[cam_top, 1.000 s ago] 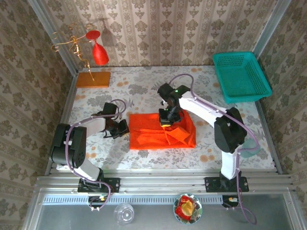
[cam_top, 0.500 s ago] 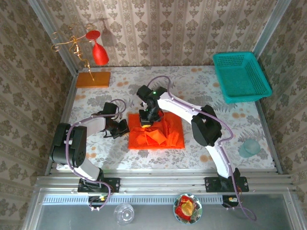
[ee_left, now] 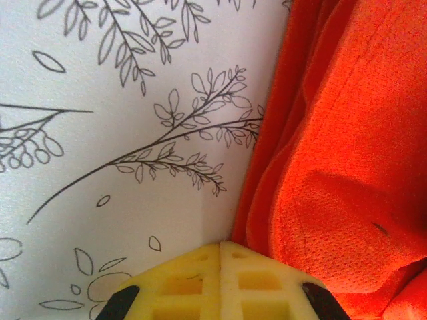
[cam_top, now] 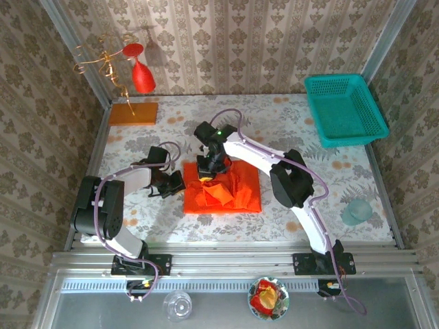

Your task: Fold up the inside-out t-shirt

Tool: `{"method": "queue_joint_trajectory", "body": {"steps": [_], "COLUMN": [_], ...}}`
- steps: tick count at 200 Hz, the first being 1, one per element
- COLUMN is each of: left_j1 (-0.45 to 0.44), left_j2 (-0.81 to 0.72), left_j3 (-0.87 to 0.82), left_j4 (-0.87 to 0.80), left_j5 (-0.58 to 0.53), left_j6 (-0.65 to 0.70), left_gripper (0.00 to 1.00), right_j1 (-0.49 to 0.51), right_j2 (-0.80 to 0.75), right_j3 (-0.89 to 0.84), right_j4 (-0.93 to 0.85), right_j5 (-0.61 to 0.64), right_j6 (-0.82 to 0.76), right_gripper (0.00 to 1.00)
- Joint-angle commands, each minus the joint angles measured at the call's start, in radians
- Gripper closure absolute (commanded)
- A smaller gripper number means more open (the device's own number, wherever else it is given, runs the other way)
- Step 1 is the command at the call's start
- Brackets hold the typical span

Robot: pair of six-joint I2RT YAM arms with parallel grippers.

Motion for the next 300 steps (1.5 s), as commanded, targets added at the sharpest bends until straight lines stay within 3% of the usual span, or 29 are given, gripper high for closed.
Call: {"method": "queue_joint_trajectory", "body": {"steps": [1,14,44,73,112,144,195,238,300], "left_j1": [-0.035,-0.033,-0.023,0.027,0.041,-0.046,-0.153,-0.181,-0.181], "left_j2": [0.034,0.025,-0.077,-0.211,-0.349,-0.379,-0.387,-0.448,-0.328], "left_j3": [-0.030,-0.028,-0.014,0.019,0.075,0.085,-0.048,-0.194,-0.288], "left_j4": [0.066,0.056,-0.027,-0.164,-0.280,-0.307,-0.253,-0.075,0.212], "left_j5": [0.001,-0.004,-0.053,-0.093,-0.067,0.009,0.074,0.155,0.219], "left_j6": [0.006,0.009,0.030,0.068,0.093,0.080,0.006,-0.091,-0.162], "left_gripper": [1.00,1.00,0.98,0.95,0.85,0.72,0.61,0.43,0.42], "right_j1": [-0.006,-0.005,-0.005,-0.009,-0.034,-0.092,-0.182,-0.229,-0.246], "right_j2": [0.028,0.039,-0.004,-0.130,-0.311,-0.460,-0.660,-0.769,-0.822], "right_j3": [0.033,0.044,0.052,0.015,-0.143,-0.393,-0.770,-0.968,-1.037], "right_j4": [0.023,0.019,0.002,0.042,0.083,0.128,0.149,0.179,0.195], "right_j5": [-0.023,-0.029,-0.025,-0.044,-0.009,0.034,0.103,0.105,0.094], "right_j6": [0.025,0.027,0.021,0.012,0.006,0.017,0.012,0.012,0.016], "right_gripper": [0.99,0.93,0.63,0.51,0.49,0.49,0.48,0.46,0.43]}}
